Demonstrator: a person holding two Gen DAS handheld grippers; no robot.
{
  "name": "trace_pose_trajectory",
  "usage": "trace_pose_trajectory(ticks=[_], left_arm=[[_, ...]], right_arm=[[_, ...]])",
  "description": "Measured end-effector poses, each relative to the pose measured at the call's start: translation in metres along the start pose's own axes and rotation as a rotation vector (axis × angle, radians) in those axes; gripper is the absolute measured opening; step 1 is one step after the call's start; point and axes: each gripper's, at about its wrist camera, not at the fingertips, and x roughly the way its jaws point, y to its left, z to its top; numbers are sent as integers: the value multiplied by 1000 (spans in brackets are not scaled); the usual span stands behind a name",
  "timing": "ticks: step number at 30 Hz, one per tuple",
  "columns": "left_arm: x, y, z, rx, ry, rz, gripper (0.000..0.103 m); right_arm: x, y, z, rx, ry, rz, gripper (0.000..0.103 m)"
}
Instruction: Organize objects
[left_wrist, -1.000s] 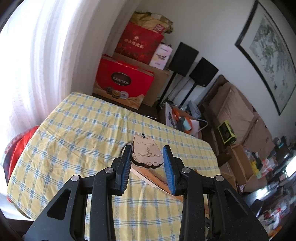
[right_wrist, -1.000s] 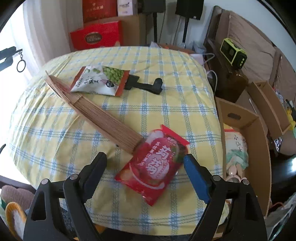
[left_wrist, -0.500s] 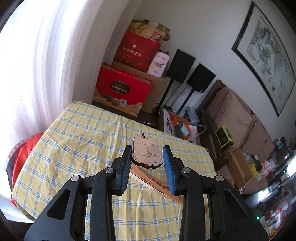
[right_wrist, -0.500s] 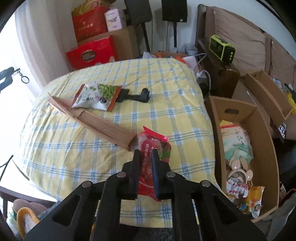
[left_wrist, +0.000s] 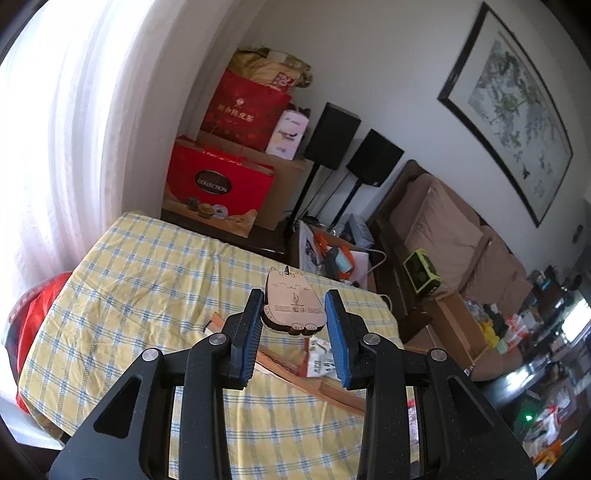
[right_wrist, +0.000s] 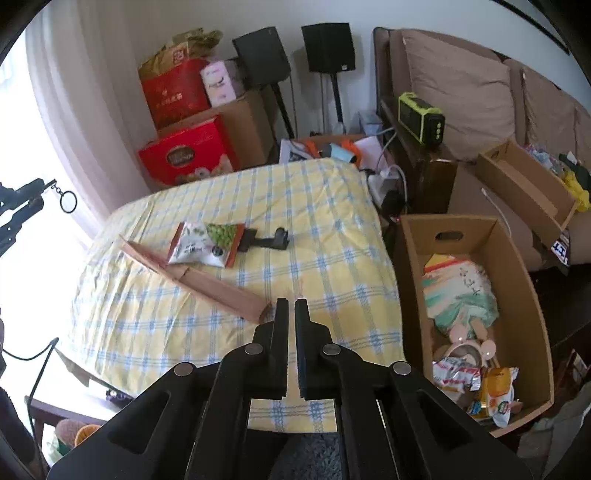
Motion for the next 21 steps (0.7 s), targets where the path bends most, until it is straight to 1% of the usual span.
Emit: trace_pose_trajectory(ticks=[1, 3, 4, 5, 6, 7, 8, 10, 12, 15, 18, 21], left_arm=[[-1, -2, 0, 2, -1, -1, 31], [-2, -5, 0, 7, -3, -4, 31], [-3, -5, 0, 8, -3, -4, 31], [-3, -6, 0, 8, -1, -5, 31], [-3, -6, -1, 10, -1, -6, 31], [-3, -7, -1, 11, -1, -6, 31], [-3, -7, -1, 10, -1, -5, 31], [-3, -6, -1, 8, -2, -4, 31], [-1, -5, -2, 4, 3, -1, 31], [4, -5, -3, 8, 16, 3, 31], [4, -7, -4, 15, 15, 6, 31], [5, -10, -4, 21, 16, -2, 31]], right_arm=[[3, -1, -1, -1, 19, -9, 6], [13, -3, -5, -3, 70, -18, 8], [19, -3, -8, -3, 90, -29, 22], [24, -3, -11, -13, 95, -65, 49], [28, -2, -14, -33, 90, -110, 60], [31, 0, -18, -66, 80, -157, 67], [35, 3, -21, -101, 84, -180, 67], [46, 5, -27, -151, 121, -199, 66], [55, 4, -33, -168, 150, -211, 67], [58, -5, -35, -124, 141, -187, 67], [60, -15, -36, -63, 139, -137, 68], [58, -19, -37, -43, 139, -116, 65]])
